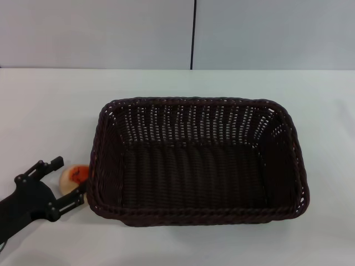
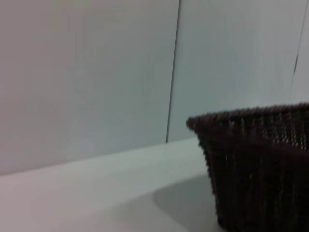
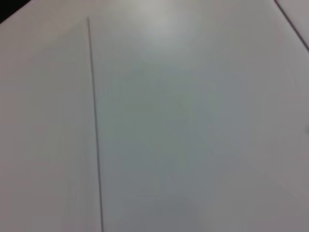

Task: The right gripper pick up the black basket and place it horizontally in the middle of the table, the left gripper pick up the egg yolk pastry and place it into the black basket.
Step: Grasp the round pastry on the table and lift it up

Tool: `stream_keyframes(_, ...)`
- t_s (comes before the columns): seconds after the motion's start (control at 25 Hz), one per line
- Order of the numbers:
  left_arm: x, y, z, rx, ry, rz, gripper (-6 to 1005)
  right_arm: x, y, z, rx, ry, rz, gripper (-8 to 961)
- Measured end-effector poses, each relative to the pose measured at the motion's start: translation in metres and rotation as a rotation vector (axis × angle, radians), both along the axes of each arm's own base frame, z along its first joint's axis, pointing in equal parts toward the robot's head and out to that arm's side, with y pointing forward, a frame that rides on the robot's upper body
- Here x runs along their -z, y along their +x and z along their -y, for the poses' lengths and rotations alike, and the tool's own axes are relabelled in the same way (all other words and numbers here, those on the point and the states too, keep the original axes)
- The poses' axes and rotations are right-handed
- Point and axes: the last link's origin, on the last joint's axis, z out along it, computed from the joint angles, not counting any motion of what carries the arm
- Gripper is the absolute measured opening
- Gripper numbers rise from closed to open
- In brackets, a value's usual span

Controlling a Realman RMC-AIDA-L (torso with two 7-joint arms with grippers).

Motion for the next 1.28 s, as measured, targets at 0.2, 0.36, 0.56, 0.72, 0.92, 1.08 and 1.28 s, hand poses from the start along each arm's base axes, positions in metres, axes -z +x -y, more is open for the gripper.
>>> stream_keyframes(0.2, 0.006, -0.002, -0.004, -0.007, -0.045, -0.029, 797, 0.011, 0.009, -0.001, 0.043, -0.039, -0.022, 726)
stream_keyframes(0.36, 0.009, -0.001, -0.001, 0.018, -0.068, -0.049, 794, 0.022, 0.013, -0.005, 0.077, -0.076, -0.043, 726)
stream_keyframes(0.56, 0.002, -0.001, 0.003, 0.028, 0.014, -0.034, 678, 0.028, 0.016, -0.007, 0.094, -0.098, -0.050, 726)
stream_keyframes(0.72, -0.008, -0.002, 0.004, 0.010, 0.088, -0.003, 532, 0.029, 0.017, -0.006, 0.103, -0.104, -0.052, 726)
stream_keyframes(0.92, -0.035, 0.000, 0.005, 0.004, 0.254, 0.070, 371, 0.028, 0.023, -0.002, 0.127, -0.095, -0.060, 726)
stream_keyframes(1.08, -0.051, 0.019, 0.001, 0.136, 0.311, 0.143, 299, 0.027, 0.028, 0.002, 0.147, -0.087, -0.074, 726)
stream_keyframes(1.28, -0.049, 0.048, -0.015, 0.286, 0.284, 0.218, 261, 0.023, 0.031, 0.006, 0.153, -0.059, -0.087, 726)
